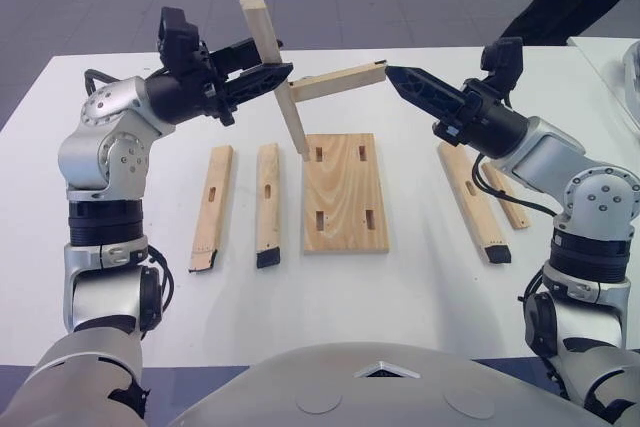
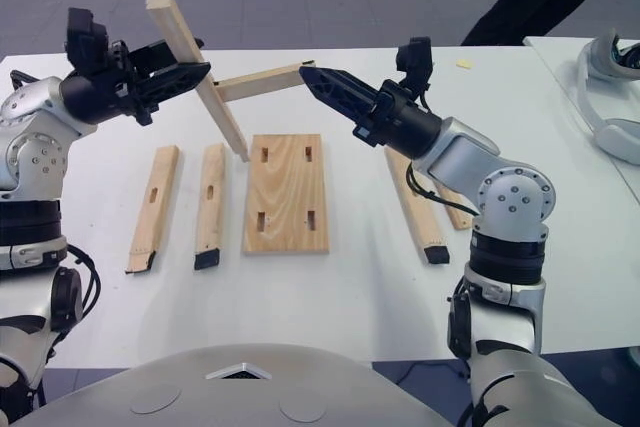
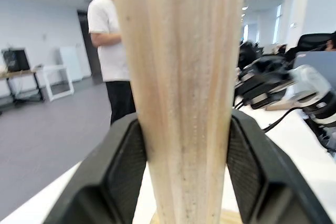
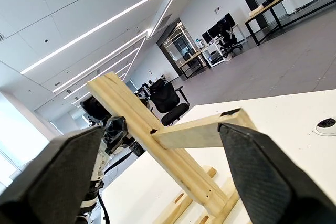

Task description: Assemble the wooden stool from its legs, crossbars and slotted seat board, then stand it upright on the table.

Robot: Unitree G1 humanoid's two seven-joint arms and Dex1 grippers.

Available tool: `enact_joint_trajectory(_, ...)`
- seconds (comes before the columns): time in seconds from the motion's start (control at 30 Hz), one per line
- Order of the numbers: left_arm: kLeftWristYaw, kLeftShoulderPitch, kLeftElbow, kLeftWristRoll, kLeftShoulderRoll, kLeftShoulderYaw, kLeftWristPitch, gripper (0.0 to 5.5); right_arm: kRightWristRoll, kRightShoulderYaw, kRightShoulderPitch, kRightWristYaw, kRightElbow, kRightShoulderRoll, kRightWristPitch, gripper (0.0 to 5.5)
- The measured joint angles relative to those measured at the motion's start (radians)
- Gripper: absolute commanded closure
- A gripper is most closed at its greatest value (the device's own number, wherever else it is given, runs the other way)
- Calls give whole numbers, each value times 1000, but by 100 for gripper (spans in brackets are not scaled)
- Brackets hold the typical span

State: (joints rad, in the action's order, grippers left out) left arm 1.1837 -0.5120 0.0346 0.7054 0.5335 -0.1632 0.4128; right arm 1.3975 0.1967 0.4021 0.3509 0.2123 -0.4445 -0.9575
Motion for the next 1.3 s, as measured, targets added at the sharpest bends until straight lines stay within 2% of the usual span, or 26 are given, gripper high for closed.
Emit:
enact_joint_trajectory(0.17, 222, 55, 2, 42, 35, -6, -18, 342, -108, 95, 138, 107, -165, -167, 22, 142)
enact_joint_trajectory(0.3, 225, 81, -2, 41, 13, -6, -34, 342, -187, 116, 316, 213, -317, -257, 30, 142)
enact_joint_trajectory(0.53, 152, 219, -133, 70, -83, -5, -77, 342, -271, 98, 354, 296, -390, -258, 18, 142)
enact_joint_trajectory(1.3, 174, 380, -195, 35, -73, 43, -165, 342, -307, 128, 347, 312, -365, -243, -23, 142)
